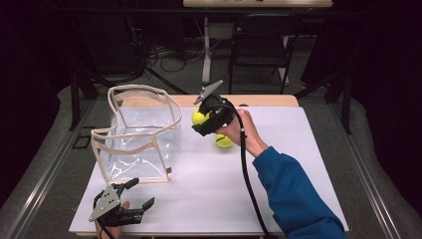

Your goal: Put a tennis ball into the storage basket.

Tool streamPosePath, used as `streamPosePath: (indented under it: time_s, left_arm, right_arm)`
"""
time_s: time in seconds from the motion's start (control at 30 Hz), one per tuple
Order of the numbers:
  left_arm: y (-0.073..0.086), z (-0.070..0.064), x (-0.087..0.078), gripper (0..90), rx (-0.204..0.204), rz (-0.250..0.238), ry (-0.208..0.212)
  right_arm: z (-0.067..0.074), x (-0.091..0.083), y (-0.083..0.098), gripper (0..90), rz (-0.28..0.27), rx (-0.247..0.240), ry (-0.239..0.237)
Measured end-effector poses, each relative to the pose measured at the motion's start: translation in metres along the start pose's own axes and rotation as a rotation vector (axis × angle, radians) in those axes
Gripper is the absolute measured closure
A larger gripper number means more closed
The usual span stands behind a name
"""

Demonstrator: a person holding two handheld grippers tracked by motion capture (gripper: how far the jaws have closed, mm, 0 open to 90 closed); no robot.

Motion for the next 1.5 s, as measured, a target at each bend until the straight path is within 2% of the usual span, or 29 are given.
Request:
streamPosePath:
  time_s: [0.87, 1.5]
  left_arm:
    - [0.000, 0.000, 0.000, 15.8, 0.000, -0.005, 0.005]
    - [0.000, 0.001, -0.001, 15.8, 0.000, -0.003, 0.008]
  right_arm:
    - [0.005, -0.007, -0.019, 26.1, -0.015, -0.038, 0.012]
    - [0.006, -0.010, -0.031, 26.1, -0.031, -0.050, 0.010]
Point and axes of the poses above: each handheld gripper's, and its own axes: x roughly forward along the jaws, y roughly out of its underside, z roughly to its left, the point moved 1 cm from there along x, roughly forward along the jaws, and after that the axes turned 4 degrees about -y, right-handed, at the moved point
